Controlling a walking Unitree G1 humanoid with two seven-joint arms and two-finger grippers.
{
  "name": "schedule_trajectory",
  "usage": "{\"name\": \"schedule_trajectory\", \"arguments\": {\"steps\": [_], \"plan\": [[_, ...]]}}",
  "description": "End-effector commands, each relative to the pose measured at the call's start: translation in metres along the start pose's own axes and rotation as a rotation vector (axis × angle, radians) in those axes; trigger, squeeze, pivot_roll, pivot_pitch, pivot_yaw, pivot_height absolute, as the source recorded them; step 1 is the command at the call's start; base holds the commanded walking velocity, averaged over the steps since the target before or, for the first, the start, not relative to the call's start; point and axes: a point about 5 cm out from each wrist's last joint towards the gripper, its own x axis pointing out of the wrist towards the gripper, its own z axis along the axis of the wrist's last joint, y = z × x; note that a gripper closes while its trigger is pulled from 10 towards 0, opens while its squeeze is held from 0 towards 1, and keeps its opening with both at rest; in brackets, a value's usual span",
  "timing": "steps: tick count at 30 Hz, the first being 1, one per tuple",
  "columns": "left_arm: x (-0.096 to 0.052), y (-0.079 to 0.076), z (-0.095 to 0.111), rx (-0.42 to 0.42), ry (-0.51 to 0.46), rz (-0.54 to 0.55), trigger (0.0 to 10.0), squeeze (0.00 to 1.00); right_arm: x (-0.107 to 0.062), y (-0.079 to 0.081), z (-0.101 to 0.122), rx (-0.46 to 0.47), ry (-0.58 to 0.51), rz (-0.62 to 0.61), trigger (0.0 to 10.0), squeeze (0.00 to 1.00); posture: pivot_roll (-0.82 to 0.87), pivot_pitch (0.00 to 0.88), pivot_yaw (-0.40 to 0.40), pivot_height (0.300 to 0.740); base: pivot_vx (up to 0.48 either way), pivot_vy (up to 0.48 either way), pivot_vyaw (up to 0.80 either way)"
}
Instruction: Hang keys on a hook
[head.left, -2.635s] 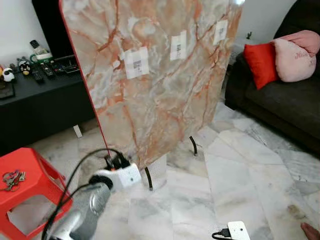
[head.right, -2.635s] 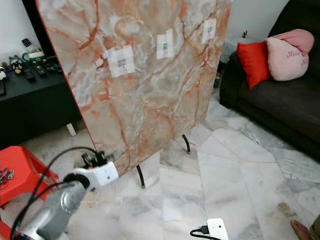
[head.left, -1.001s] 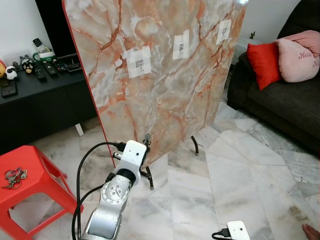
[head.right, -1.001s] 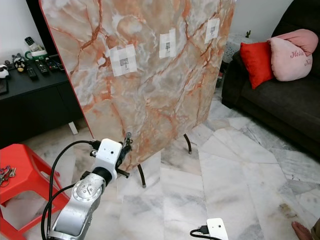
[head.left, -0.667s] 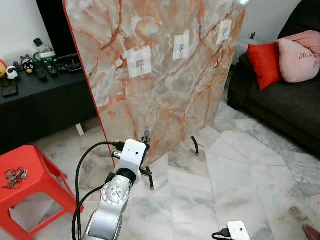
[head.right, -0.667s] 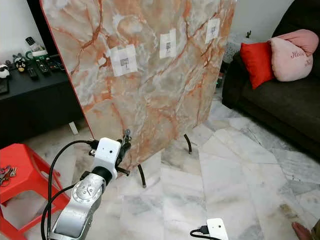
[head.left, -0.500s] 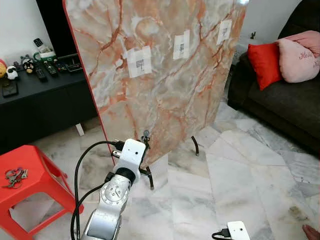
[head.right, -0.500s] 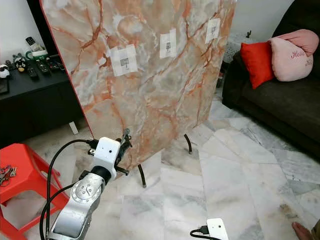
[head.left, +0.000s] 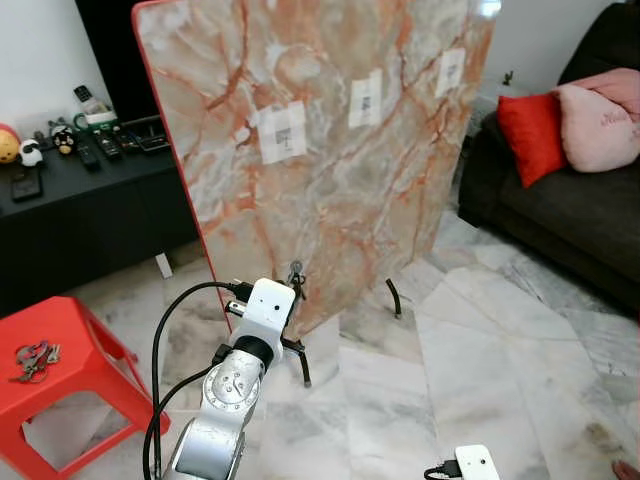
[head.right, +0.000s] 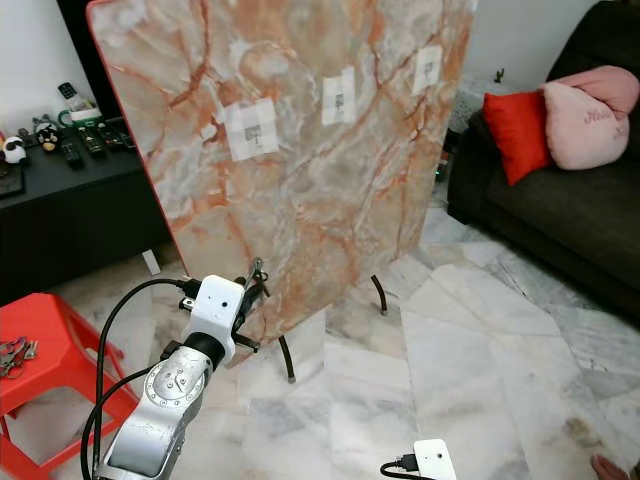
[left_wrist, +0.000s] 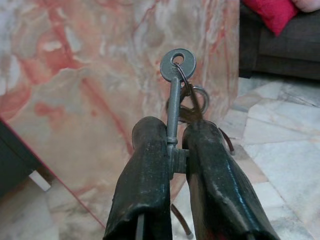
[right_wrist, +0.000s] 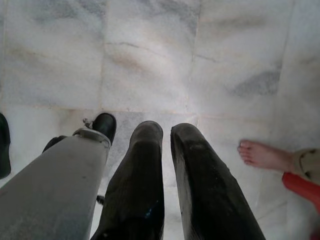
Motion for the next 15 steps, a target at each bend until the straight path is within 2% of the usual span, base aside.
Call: {"name": "schedule_trajectory", "arguments": {"steps": [1,15], "plan": [[0.0009,-0.0038,0.0061,0.019,-0.032,-0.031,10.0,0.0,-0.0002,-0.0013,0.0,-0.006,-0.002,-0.003,10.0,0.0,0.07,0.0,-0.07,0.74,0.304,0.0,0.0],[0.0013,-0.0056,0.0082,0.013,-0.042,-0.044,10.0,0.0,-0.0002,-0.0018,0.0006,-0.012,-0.002,-0.002,10.0,0.0,0.07,0.0,-0.074,0.74,0.322,0.0,0.0]]}}
